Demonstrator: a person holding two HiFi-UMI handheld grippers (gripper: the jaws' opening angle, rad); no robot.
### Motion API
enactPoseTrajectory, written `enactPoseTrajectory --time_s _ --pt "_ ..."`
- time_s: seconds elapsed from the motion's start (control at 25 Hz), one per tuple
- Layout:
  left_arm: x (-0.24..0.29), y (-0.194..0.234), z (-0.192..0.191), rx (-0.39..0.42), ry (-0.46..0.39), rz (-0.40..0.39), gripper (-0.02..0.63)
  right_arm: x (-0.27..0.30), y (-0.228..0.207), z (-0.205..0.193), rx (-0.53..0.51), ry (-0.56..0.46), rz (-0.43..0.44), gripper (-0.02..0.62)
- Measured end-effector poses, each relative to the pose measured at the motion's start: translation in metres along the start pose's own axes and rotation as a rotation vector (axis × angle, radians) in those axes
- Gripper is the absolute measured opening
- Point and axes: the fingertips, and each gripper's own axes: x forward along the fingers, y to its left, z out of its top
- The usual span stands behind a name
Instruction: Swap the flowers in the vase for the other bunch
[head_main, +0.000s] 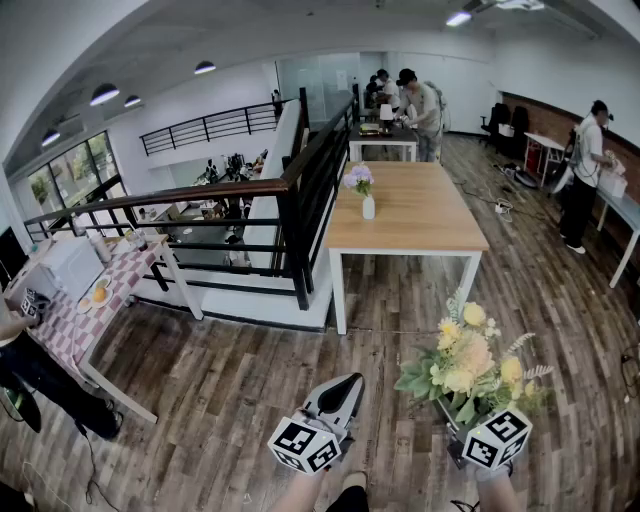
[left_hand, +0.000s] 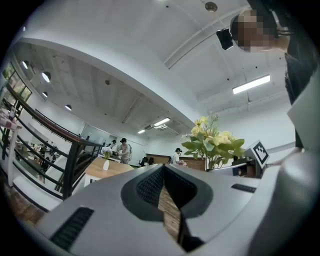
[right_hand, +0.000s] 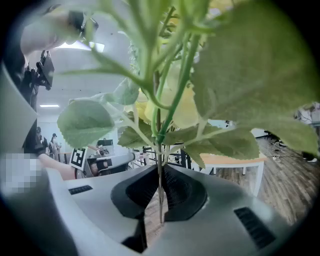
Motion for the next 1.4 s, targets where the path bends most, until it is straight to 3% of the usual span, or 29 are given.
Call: enactPoseTrajectory --time_s 0.88,1.4 --pt "0.110 0.145 -0.008 -0.029 0.032 -0.033 0.009 0.144 -0.096 0.016 0.045 0.017 -0.057 0.046" --pt "0.158 0.185 -0.013 -0.055 0.041 -0.043 0.009 0.187 -0.143 0.026 0.075 0.011 -0.067 0.047"
